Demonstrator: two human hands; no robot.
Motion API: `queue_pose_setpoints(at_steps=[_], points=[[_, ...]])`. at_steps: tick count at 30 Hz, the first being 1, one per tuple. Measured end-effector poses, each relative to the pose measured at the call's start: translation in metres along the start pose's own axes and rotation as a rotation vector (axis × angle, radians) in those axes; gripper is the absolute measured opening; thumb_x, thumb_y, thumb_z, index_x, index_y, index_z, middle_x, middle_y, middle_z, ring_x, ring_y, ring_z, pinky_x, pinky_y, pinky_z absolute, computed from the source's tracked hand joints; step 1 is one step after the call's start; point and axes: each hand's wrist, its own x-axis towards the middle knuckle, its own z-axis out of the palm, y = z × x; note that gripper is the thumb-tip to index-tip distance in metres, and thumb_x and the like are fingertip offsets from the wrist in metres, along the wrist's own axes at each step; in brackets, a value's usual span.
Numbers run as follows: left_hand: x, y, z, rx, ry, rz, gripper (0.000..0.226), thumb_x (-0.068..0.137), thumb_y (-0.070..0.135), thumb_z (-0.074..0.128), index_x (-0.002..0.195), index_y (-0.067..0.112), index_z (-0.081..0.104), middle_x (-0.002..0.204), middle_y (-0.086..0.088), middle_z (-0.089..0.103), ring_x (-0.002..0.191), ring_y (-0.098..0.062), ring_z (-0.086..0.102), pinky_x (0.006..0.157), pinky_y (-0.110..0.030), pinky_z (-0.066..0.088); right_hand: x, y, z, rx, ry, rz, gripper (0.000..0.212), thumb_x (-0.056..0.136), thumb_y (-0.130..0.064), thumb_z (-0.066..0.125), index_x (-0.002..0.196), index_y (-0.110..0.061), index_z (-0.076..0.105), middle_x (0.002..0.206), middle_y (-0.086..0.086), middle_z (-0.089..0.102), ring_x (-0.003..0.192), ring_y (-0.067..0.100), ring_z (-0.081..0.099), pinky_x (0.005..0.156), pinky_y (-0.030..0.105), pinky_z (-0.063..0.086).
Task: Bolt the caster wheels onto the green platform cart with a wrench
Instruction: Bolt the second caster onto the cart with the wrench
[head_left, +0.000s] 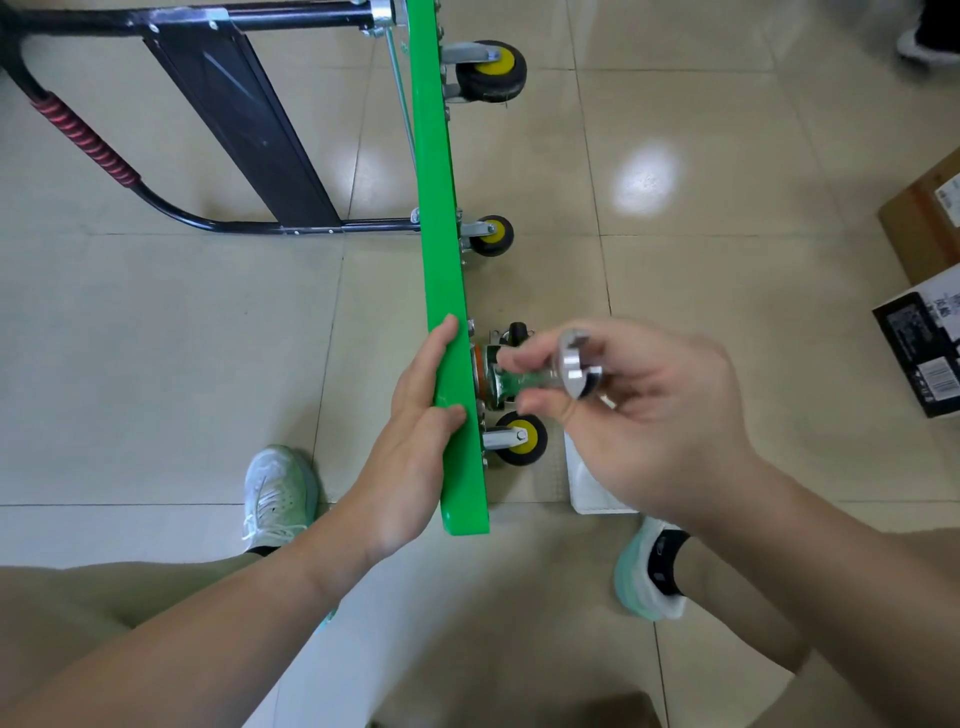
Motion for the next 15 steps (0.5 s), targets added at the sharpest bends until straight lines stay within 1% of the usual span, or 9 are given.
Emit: queue_pose_setpoints(at_steps=[2,4,6,8,9,11,12,15], points=[[0.000,-0.001,-0.001,0.002,-0.011,0.007,0.076,0.075,0.041,0.045,0.143,0.073,0.032,0.165,0.013,0.034,0.152,-0.016,0.033,0.124,-0.049,0.028,-0.015,0.005,0.001,-0.129,0.003,-0.111,0.034,0.073,0.021,0.076,0.096,-0.004,0.073,0.099,-0.002,0.073,0.087,0.000,0.072,0.078,0.015,0.057],[0.000,-0.001,-0.001,0.026,-0.018,0.026,0.074,0.080,0.037,0.044,0.142,0.074,0.030,0.165,0.011,0.034,0.152,-0.019,0.033,0.124,-0.051,0.027,-0.025,0.012,0.003,-0.185,-0.009,-0.196,0.034,0.072,0.023,0.076,0.095,-0.002,0.074,0.099,-0.001,0.076,0.089,0.004,0.073,0.077,0.023,0.060],[0.000,-0.002,-0.001,0.048,-0.016,0.033,0.073,0.087,0.029,0.043,0.142,0.075,0.028,0.165,0.010,0.034,0.152,-0.020,0.034,0.124,-0.051,0.028,-0.031,0.019,0.006,-0.186,-0.015,-0.223,0.033,0.072,0.022,0.076,0.095,-0.002,0.074,0.103,0.005,0.076,0.096,0.009,0.074,0.081,0.027,0.061],[0.001,-0.004,0.000,0.057,-0.014,0.029,0.074,0.091,0.023,0.042,0.143,0.073,0.027,0.165,0.012,0.033,0.151,-0.019,0.035,0.124,-0.051,0.028,-0.034,0.024,0.010,-0.175,-0.011,-0.225,0.032,0.073,0.020,0.077,0.095,-0.004,0.074,0.104,0.004,0.075,0.102,0.008,0.072,0.086,0.027,0.059],[0.002,-0.005,0.000,0.060,-0.016,0.028,0.074,0.091,0.022,0.042,0.145,0.072,0.027,0.166,0.012,0.032,0.152,-0.018,0.035,0.124,-0.051,0.028,-0.035,0.026,0.012,-0.160,-0.015,-0.226,0.031,0.077,0.018,0.073,0.097,-0.005,0.073,0.104,0.003,0.075,0.105,0.009,0.071,0.086,0.029,0.060],[0.002,-0.005,0.001,0.047,-0.017,0.029,0.074,0.091,0.024,0.042,0.146,0.071,0.027,0.166,0.008,0.033,0.152,-0.020,0.034,0.125,-0.051,0.027,-0.035,0.026,0.015,-0.125,-0.032,-0.221,0.029,0.086,0.011,0.058,0.101,-0.011,0.070,0.105,0.002,0.075,0.109,0.011,0.070,0.084,0.036,0.061],[0.001,-0.004,0.001,0.034,-0.014,0.028,0.073,0.089,0.026,0.043,0.145,0.071,0.028,0.166,0.005,0.034,0.152,-0.020,0.035,0.125,-0.050,0.027,-0.035,0.025,0.016,-0.115,-0.041,-0.221,0.028,0.088,0.006,0.053,0.103,-0.012,0.068,0.105,0.003,0.074,0.110,0.013,0.070,0.082,0.038,0.061],[0.001,-0.002,0.001,0.023,-0.010,0.030,0.072,0.085,0.034,0.044,0.145,0.071,0.028,0.165,0.003,0.035,0.151,-0.019,0.036,0.124,-0.049,0.028,-0.035,0.024,0.019,-0.115,-0.046,-0.233,0.025,0.089,0.002,0.052,0.104,-0.013,0.067,0.105,0.003,0.075,0.108,0.013,0.070,0.080,0.038,0.062]])
